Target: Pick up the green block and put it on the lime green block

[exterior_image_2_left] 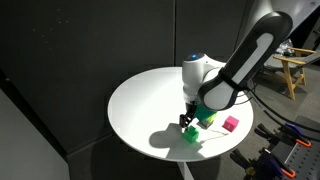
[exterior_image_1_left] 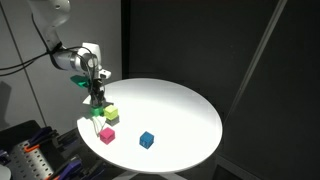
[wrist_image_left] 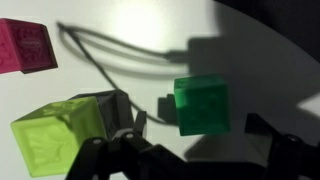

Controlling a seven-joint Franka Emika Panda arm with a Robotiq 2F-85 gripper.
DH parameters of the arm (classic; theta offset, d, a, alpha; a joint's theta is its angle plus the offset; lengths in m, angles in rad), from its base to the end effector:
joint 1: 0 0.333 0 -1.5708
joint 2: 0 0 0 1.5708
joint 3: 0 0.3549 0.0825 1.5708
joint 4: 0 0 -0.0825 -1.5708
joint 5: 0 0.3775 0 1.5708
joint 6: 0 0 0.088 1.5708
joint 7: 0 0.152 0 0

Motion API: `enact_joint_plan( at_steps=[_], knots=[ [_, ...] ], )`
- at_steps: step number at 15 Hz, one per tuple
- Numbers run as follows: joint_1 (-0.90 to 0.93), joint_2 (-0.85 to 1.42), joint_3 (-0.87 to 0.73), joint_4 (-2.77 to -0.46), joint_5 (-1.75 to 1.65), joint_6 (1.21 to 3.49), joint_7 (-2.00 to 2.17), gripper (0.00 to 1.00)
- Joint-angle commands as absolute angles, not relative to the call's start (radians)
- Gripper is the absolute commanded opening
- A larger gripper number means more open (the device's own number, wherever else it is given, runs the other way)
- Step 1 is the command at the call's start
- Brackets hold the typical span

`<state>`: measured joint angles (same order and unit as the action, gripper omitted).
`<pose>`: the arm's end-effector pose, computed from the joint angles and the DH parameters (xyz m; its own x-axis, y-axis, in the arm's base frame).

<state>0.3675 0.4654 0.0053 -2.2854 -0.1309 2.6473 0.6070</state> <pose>0.4885 0.1920 0.1352 0.9911 -0.1187 -0.0600 -0.1124 -0.9887 0.0993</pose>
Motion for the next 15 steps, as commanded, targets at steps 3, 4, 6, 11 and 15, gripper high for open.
enact_joint_plan(
  at_steps=[3, 4, 6, 11, 15],
  knots=[
    [0.400, 0.514, -0.026, -2.224, -0.160, 2.645, 0.602, 1.00],
    [0.405, 0.519, -0.031, -2.217, -0.164, 2.645, 0.600, 1.00],
    [0.407, 0.523, -0.030, -2.212, -0.170, 2.647, 0.579, 1.00],
    [0.406, 0.530, -0.028, -2.215, -0.189, 2.647, 0.518, 1.00],
    [0.405, 0.538, -0.026, -2.218, -0.184, 2.654, 0.493, 1.00]
  ],
)
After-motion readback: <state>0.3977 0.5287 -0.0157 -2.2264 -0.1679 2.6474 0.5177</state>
